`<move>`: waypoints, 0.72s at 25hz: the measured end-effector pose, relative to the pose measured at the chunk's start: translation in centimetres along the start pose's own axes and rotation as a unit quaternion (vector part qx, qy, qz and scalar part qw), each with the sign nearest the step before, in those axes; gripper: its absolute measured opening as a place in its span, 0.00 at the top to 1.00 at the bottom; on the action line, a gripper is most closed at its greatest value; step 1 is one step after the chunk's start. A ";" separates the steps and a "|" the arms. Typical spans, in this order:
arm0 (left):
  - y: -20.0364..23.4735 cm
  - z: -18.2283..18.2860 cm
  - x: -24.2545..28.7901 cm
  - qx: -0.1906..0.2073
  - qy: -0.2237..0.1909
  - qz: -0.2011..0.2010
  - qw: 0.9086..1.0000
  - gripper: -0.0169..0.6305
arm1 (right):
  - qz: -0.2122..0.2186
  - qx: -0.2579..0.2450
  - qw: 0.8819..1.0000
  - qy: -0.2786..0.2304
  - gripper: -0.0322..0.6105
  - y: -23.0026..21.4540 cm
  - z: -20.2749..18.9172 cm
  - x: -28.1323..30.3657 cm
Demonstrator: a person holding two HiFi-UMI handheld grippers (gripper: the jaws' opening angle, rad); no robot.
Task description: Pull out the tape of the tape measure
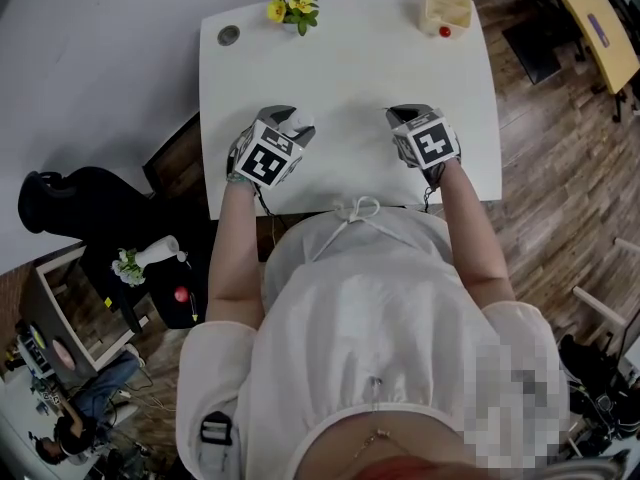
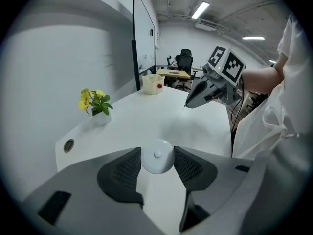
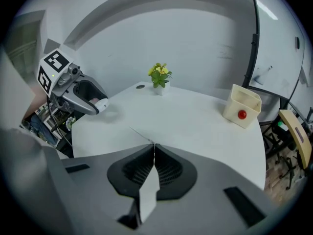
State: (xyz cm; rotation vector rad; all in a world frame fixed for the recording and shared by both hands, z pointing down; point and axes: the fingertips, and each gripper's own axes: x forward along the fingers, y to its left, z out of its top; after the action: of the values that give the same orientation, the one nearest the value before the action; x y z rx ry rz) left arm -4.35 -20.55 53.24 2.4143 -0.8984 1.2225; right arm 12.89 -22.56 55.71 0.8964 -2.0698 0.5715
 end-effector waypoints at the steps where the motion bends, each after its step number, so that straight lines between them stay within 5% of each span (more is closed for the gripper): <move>1: 0.3 -0.3 -0.1 -0.006 0.000 0.002 1.000 0.62 | -0.001 0.003 1.000 -0.004 0.93 -0.3 0.0 -0.1; 10: 1.7 -1.2 -1.0 -0.057 -0.014 0.006 0.998 0.62 | -0.002 0.041 0.999 -0.009 0.93 -1.1 -0.9 -0.2; 18: 1.2 -1.5 -0.6 -0.067 -0.016 -0.003 0.998 0.62 | -0.039 0.017 0.999 0.002 0.93 -1.9 -1.2 -0.4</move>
State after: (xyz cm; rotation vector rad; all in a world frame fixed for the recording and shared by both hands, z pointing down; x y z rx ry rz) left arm -6.36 -20.50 53.66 2.3342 -0.9505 1.0875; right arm 15.04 -22.84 56.25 0.9903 -2.0183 0.5670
